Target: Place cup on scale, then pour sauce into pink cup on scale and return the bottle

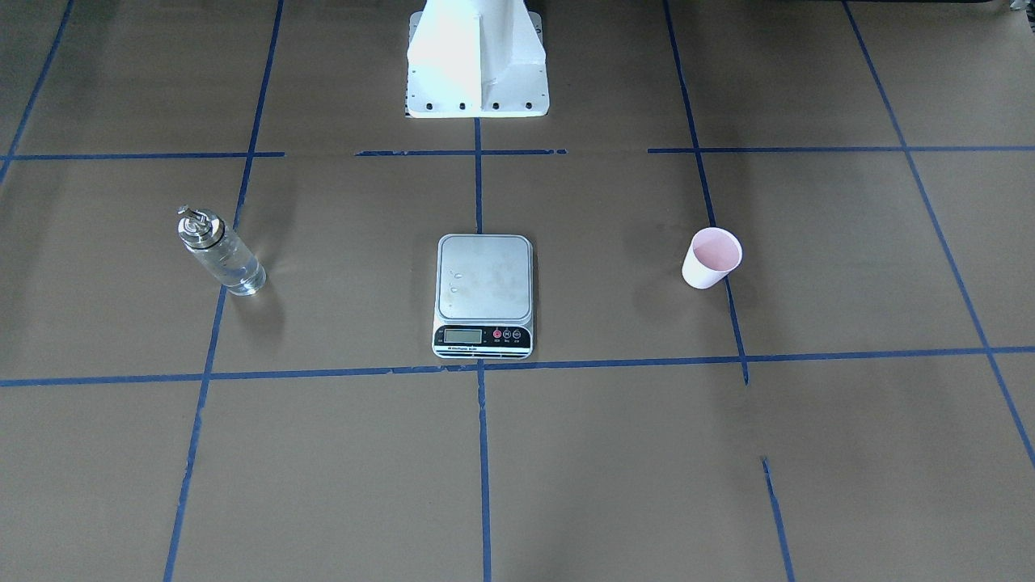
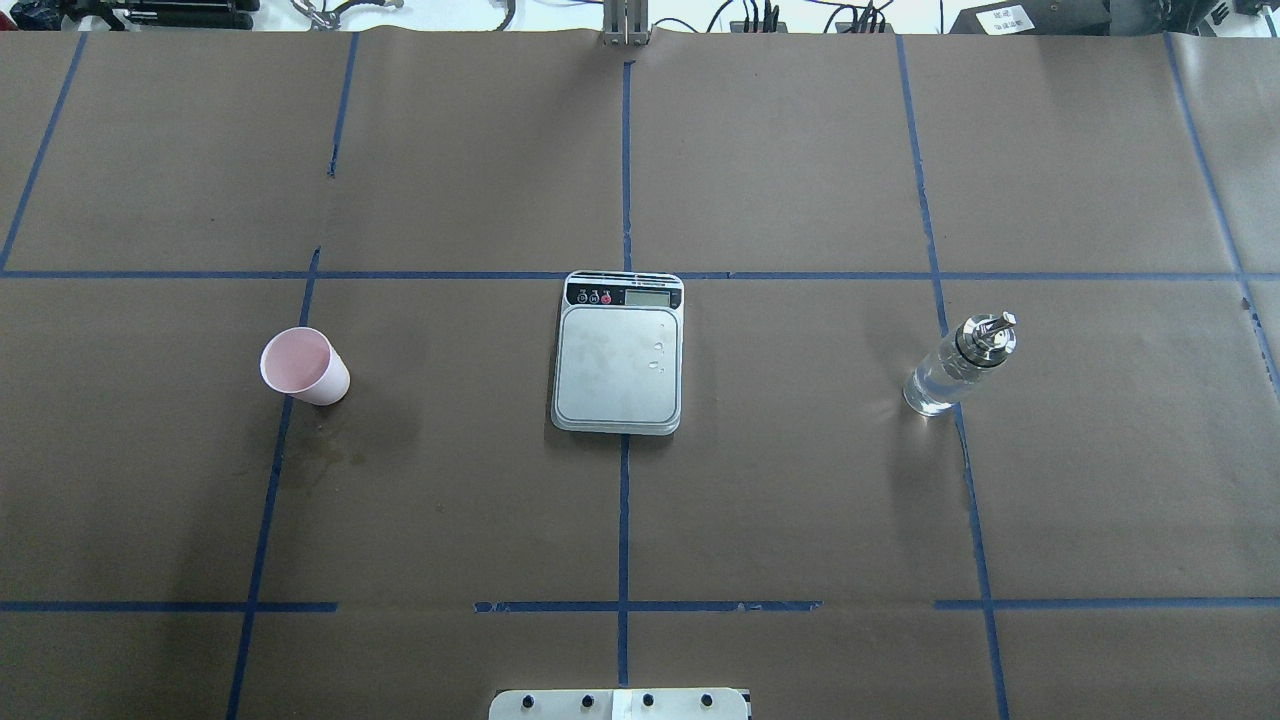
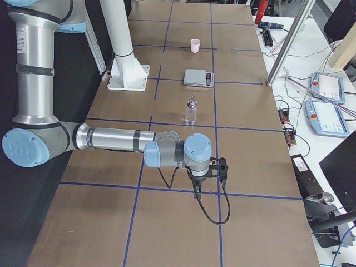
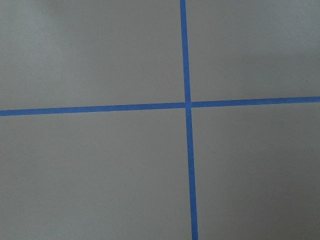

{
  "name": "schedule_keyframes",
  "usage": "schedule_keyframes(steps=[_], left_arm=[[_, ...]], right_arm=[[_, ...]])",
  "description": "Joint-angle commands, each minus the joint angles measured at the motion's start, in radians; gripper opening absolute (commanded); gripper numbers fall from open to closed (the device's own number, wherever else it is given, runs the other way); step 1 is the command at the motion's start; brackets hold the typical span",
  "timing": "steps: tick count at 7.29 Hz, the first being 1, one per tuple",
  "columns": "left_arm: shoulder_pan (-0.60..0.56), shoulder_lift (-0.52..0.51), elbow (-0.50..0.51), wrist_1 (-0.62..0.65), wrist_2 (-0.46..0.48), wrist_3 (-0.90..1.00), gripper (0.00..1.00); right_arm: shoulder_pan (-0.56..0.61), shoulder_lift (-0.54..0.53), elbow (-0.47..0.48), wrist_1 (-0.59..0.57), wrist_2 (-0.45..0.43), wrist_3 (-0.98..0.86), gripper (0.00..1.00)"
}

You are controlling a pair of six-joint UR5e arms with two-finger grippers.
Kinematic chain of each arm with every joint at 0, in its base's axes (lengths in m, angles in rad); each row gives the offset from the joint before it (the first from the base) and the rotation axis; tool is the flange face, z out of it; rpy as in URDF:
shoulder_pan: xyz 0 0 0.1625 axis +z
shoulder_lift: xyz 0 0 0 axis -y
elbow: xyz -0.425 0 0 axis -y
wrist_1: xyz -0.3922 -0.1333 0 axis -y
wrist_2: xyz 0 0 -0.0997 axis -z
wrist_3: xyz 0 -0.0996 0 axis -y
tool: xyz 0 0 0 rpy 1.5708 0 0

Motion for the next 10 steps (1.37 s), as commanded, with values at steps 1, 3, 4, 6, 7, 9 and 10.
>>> schedule_keyframes(steps=[1,3,4,6,7,9,10], left_arm=[[0.0,0.0,-0.007,0.0,-0.001,0.0,1.0],[0.0,-0.005,-0.033,0.002,0.004,-0.003,1.0],[0.0,0.0,-0.089,0.006,0.011,-0.006,1.0],[0.005,-0.008,-0.183,0.009,0.012,-0.012,1.0],[0.014,-0.012,-0.257,0.006,0.013,-0.012,1.0],[0.035,-0.008,-0.333,0.003,0.009,-0.011,1.0],[0.046,-0.002,-0.364,0.0,-0.001,-0.011,1.0]], right_arm=[[0.0,0.0,0.002,0.0,-0.001,-0.002,1.0],[0.0,0.0,0.005,0.0,-0.001,0.0,1.0],[0.0,0.0,0.008,0.0,0.001,0.0,1.0],[0.0,0.0,0.009,0.0,0.001,0.0,1.0],[0.0,0.0,0.02,0.0,0.005,0.0,1.0],[0.0,-0.003,0.025,0.0,0.004,0.0,1.0],[0.0,-0.003,0.029,0.0,0.005,0.0,1.0]])
